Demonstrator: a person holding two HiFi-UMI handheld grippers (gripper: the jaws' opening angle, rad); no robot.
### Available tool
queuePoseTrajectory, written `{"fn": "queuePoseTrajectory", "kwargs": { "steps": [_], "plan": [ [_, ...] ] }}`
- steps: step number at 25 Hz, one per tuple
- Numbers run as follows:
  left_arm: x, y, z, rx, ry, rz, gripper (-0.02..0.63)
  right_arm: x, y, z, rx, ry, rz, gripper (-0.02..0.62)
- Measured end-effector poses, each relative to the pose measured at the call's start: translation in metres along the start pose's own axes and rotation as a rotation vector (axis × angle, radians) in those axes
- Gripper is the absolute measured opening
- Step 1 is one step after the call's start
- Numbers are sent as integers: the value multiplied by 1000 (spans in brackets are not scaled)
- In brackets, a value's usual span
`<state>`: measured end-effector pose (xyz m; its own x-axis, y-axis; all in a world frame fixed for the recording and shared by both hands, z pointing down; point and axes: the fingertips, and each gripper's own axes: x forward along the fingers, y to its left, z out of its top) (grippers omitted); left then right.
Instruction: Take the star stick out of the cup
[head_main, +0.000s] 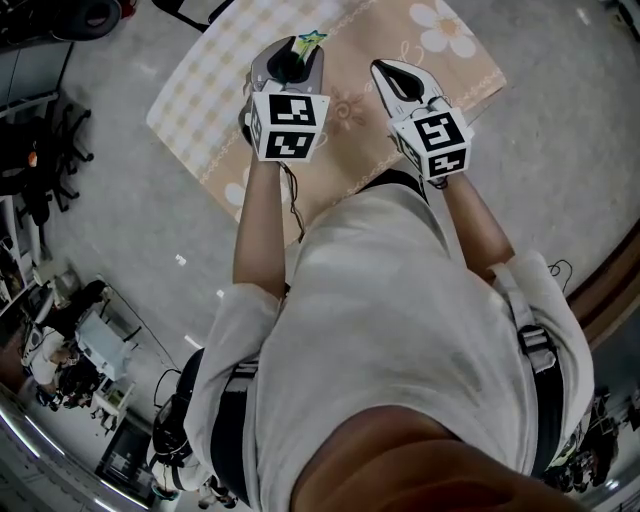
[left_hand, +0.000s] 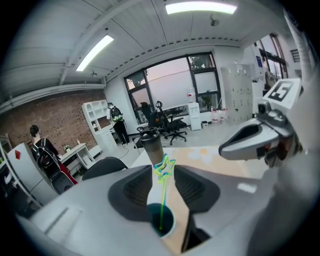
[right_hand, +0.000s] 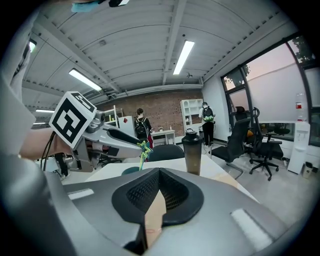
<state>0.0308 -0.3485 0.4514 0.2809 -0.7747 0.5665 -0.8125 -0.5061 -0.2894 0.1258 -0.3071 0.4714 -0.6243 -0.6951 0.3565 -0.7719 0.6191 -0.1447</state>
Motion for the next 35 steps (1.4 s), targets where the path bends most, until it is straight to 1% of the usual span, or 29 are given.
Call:
{"fn": "queuePoseTrajectory", "kwargs": {
  "steps": [1,2,4,8,11,14,20,24,25,26,28,30,31,35],
  "plan": [
    [0,0,2,3,-7,11,120,0,-1,0,1,0,-2,0],
    [-2,2,4,1,-19,26,60,0,-2,0,2,0,-3,0],
    [-6,8,10,-9,-48,54,19,0,-3,-1,3,2,-4,0],
    [-15,16,16,-26,-87,73,18,1,1,-2,1,7,2,0],
    [-32,28,27,-75,-146,106,18,3,7,2,-6,7,19,0],
    [-54,40,38,-129,-214,161,18,5,13,3,-18,0,39,0],
    [-108,80,50,-320,-356,266,17,16,36,13,-53,-14,94,0],
    [-152,109,58,-403,-447,355,18,23,59,22,-75,-13,140,0],
    [-165,117,56,-440,-474,378,18,25,65,24,-80,-12,154,0],
    [-176,126,51,-494,-502,397,17,27,70,24,-84,-10,165,0],
    [-188,138,35,-633,-545,403,17,32,77,23,-91,-4,175,0],
    [-193,144,13,-747,-552,392,17,36,84,19,-92,5,182,0],
    [-198,147,3,-784,-549,400,17,38,88,18,-94,8,192,0],
    [-218,156,-40,-860,-501,460,18,45,104,20,-109,17,238,0]
  ]
}}
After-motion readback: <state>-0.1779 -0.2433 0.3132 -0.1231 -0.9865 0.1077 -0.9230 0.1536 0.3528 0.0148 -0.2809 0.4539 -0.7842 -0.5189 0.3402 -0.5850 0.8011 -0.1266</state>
